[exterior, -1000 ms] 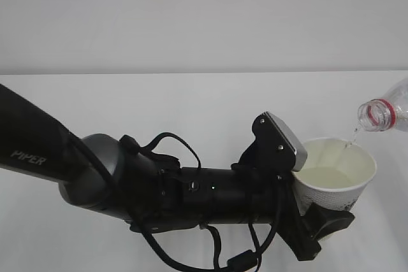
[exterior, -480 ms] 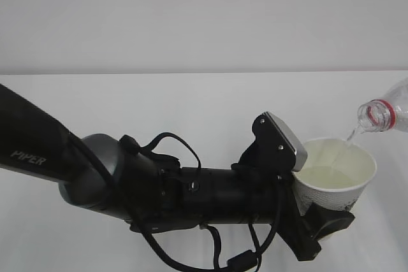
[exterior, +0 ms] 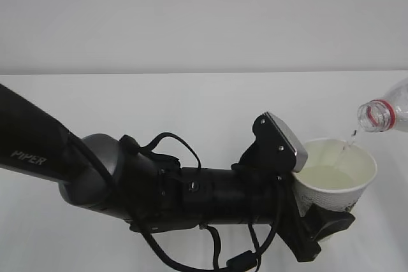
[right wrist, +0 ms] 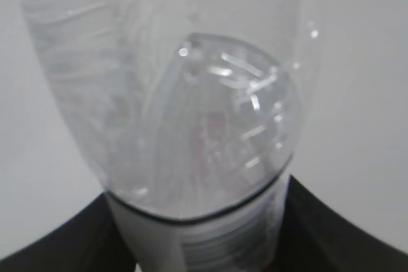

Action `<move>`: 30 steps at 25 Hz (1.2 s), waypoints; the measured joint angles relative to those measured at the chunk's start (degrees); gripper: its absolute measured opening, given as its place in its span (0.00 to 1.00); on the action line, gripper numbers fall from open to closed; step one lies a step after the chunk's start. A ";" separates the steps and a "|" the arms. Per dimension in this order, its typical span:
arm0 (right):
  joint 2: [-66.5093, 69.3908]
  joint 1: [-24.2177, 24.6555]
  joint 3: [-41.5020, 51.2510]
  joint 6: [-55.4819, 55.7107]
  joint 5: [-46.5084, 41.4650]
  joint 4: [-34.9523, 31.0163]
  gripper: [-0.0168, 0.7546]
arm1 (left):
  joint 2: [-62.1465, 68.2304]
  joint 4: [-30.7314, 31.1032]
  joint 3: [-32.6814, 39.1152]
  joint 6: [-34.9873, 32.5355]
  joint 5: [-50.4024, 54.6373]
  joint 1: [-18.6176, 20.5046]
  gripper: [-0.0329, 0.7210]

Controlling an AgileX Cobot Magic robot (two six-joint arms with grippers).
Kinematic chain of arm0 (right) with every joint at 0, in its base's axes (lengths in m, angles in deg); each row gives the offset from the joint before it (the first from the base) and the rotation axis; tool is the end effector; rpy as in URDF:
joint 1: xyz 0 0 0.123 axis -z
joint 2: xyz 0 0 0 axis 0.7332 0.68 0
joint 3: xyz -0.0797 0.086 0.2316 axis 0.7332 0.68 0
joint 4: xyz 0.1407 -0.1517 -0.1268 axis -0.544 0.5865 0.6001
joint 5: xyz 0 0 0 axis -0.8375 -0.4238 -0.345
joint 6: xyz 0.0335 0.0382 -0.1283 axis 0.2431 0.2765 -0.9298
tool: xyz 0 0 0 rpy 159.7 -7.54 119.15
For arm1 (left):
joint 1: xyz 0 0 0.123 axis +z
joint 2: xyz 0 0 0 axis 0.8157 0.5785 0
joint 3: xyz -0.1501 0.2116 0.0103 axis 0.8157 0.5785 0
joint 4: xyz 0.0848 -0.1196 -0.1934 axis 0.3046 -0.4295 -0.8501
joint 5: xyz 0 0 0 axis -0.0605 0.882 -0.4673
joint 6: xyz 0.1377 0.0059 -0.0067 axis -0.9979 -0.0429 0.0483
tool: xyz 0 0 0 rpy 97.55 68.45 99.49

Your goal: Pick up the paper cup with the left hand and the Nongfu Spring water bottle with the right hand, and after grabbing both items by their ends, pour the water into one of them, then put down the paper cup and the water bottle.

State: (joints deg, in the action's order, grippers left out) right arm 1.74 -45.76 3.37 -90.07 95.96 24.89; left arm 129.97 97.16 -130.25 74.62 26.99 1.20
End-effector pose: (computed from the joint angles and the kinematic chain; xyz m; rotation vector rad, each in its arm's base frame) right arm 0.2222 -0.0063 0.2033 -1.2348 1.2937 -1.1856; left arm 0.2193 -0.3872 0.0801 1.1693 1.6382 -0.9882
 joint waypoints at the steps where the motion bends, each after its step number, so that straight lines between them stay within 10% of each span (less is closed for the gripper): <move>1: 0.00 0.00 0.00 0.00 0.00 0.00 0.56 | 0.00 0.19 0.00 0.00 0.00 0.00 0.77; 30: 0.00 0.00 0.00 0.00 0.13 0.23 0.56 | 0.00 1.01 0.00 0.00 0.00 0.00 0.77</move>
State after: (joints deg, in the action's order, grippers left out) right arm 1.74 -45.76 3.37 -90.07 96.09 25.12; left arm 129.97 98.16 -130.25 74.62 26.99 1.20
